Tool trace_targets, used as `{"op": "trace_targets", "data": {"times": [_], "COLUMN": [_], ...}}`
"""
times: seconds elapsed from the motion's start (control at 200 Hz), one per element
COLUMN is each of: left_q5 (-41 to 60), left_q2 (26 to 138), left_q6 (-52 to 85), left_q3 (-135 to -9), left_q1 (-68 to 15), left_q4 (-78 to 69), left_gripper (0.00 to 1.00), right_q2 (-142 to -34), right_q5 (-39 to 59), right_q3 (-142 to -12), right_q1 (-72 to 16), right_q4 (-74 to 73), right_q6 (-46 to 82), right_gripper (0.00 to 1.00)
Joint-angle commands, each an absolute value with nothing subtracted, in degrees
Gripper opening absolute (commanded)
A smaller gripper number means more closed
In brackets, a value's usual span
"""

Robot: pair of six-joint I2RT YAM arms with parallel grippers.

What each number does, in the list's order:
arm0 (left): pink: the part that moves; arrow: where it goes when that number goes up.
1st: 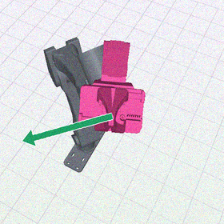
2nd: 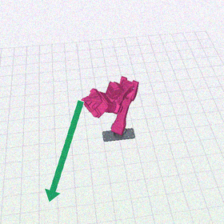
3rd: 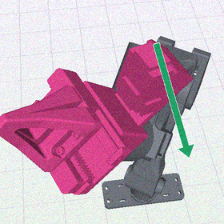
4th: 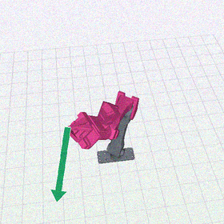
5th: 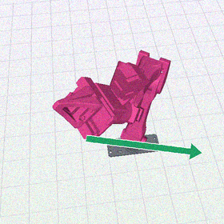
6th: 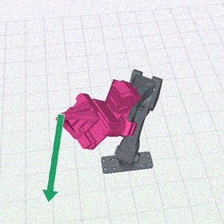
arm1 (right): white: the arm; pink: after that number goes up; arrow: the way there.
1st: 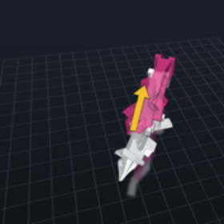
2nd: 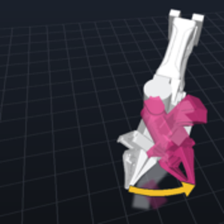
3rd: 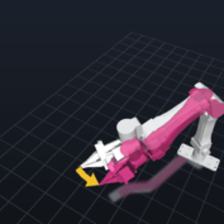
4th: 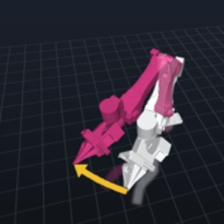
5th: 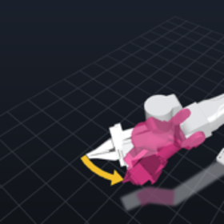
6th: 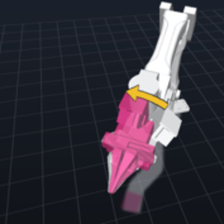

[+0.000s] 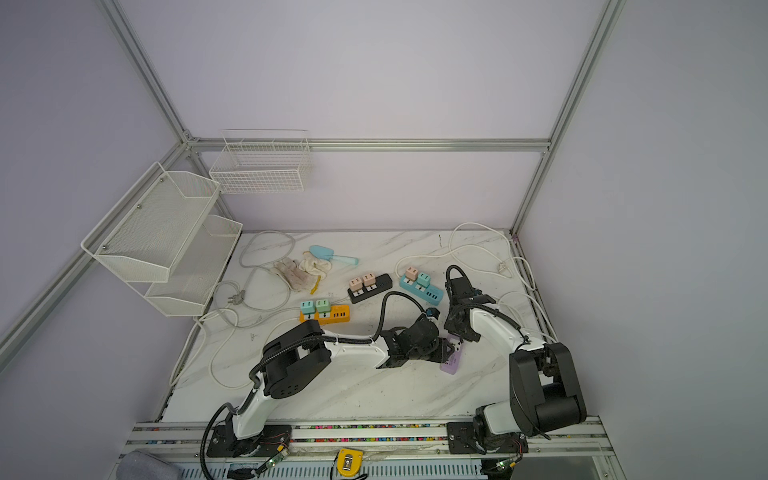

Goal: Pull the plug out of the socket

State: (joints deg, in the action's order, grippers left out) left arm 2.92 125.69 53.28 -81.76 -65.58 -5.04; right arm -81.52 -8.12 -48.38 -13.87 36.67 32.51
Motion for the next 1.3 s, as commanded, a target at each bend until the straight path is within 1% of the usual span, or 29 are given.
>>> {"op": "trace_targets", "data": {"times": [0.0, 0.1, 0.22, 0.305, 0.33, 0.365, 0.49, 0.565, 0.71, 0.79, 0.91, 0.975, 1.085, 1.2, 1.295], "left_q5": [3.81, 4.53, 5.88, 5.41, 5.40, 5.37, 5.11, 5.78, 5.98, 6.54, 6.94, 7.03, 7.21, 7.38, 7.52], "left_q2": [129.01, 129.47, 129.01, 128.44, 128.29, 128.23, 128.53, 129.33, 129.77, 130.34, 131.21, 131.46, 131.96, 132.38, 132.64], "left_q6": [55.04, 55.50, 54.91, 54.17, 53.99, 53.63, 53.45, 53.14, 53.18, 53.10, 52.95, 53.13, 53.15, 53.25, 53.35], "left_q3": [-81.48, -80.27, -78.51, -77.73, -77.57, -77.63, -77.96, -79.07, -79.50, -80.19, -81.43, -81.48, -82.16, -82.51, -82.60], "left_q1": [-66.52, -66.49, -66.82, -67.20, -67.06, -67.06, -67.10, -67.15, -67.21, -67.17, -67.35, -67.25, -67.23, -67.24, -67.32], "left_q4": [3.57, 5.42, 6.66, 8.39, 8.76, 9.52, 10.44, 11.16, 11.75, 11.96, 12.88, 13.01, 13.78, 14.09, 14.26], "left_gripper": [0.34, 0.33, 0.33, 0.33, 0.33, 0.33, 0.32, 0.32, 0.31, 0.31, 0.29, 0.29, 0.29, 0.29, 0.29], "right_q2": [-80.94, -82.07, -79.83, -79.01, -77.28, -76.94, -78.39, -80.57, -79.16, -79.32, -80.51, -81.46, -79.95, -77.55, -77.29], "right_q5": [-3.71, -5.06, -8.06, -6.32, -5.70, -6.39, -4.10, -6.17, -9.47, -12.65, -11.78, -9.51, -6.81, -8.31, -3.88], "right_q3": [-50.07, -51.23, -50.77, -50.30, -50.00, -49.66, -49.90, -50.31, -49.46, -49.93, -50.18, -50.00, -47.94, -46.58, -46.23], "right_q1": [-14.49, -14.48, -14.18, -14.04, -13.99, -14.04, -14.67, -14.74, -13.56, -13.60, -17.87, -18.10, -15.02, -12.69, -12.13], "right_q4": [33.13, 34.20, 35.68, 34.51, 33.75, 32.91, 31.53, 33.06, 34.80, 35.54, 32.59, 32.04, 31.10, 31.98, 29.80], "right_q6": [34.44, 34.32, 34.50, 33.59, 33.55, 33.34, 34.55, 34.84, 34.80, 34.42, 36.19, 36.93, 34.73, 34.84, 34.55], "right_gripper": [0.20, 0.20, 0.21, 0.21, 0.21, 0.21, 0.20, 0.20, 0.21, 0.20, 0.20, 0.20, 0.21, 0.21, 0.21]}}
